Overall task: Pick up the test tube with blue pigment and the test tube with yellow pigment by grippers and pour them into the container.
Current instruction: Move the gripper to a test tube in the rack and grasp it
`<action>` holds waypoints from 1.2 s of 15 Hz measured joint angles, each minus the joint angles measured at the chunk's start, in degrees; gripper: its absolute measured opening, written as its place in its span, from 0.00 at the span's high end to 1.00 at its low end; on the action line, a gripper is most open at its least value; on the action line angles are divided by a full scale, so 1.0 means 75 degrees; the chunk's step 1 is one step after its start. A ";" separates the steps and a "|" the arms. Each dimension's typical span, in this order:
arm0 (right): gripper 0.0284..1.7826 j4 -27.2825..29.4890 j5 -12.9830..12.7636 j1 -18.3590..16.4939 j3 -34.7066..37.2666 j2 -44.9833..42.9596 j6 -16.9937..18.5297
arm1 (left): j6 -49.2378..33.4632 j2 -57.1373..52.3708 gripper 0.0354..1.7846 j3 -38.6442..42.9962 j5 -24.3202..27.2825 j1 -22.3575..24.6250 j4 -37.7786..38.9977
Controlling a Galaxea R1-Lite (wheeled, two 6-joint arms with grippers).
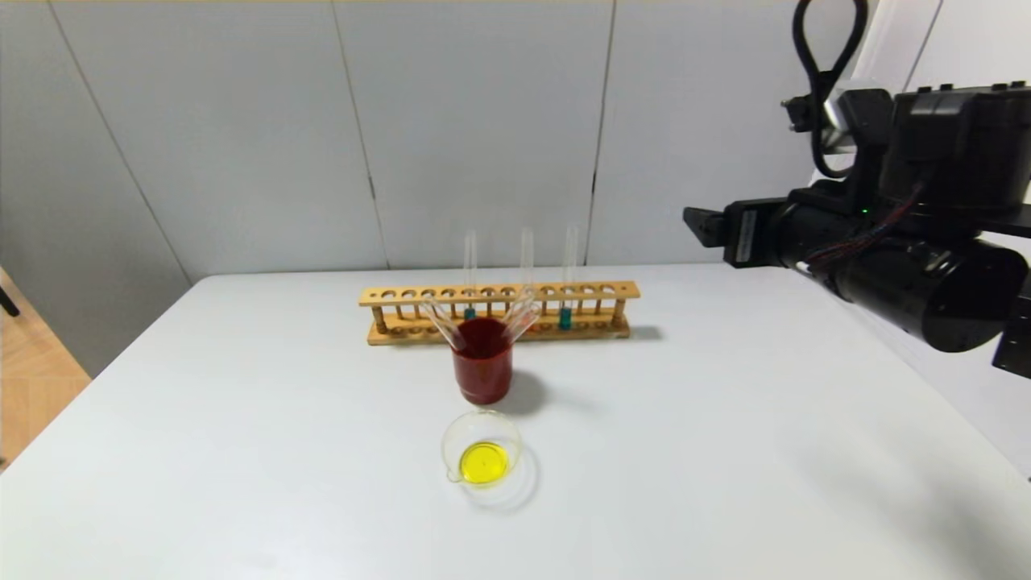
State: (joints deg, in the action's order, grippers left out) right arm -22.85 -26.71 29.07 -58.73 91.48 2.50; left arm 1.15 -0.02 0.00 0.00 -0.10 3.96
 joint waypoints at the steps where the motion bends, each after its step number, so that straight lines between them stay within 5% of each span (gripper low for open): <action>1: 0.02 0.0000 -0.0007 -0.0151 0.0133 -0.0161 0.0011 | 0.0000 0.0000 0.04 0.0000 0.0000 0.0007 -0.0003; 8: 0.02 -0.0341 0.0005 -0.0798 0.1021 -0.0816 0.0265 | 0.0000 0.0000 0.04 0.0000 0.0000 0.0003 -0.0003; 18: 0.02 -0.1037 0.0115 -0.0889 0.1764 -0.0866 0.0250 | 0.0000 0.0000 0.04 0.0000 0.0000 0.0003 -0.0003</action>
State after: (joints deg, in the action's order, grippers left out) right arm -30.62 -25.84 22.41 -45.51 84.98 4.38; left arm 1.15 -0.02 0.00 0.00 -0.07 3.94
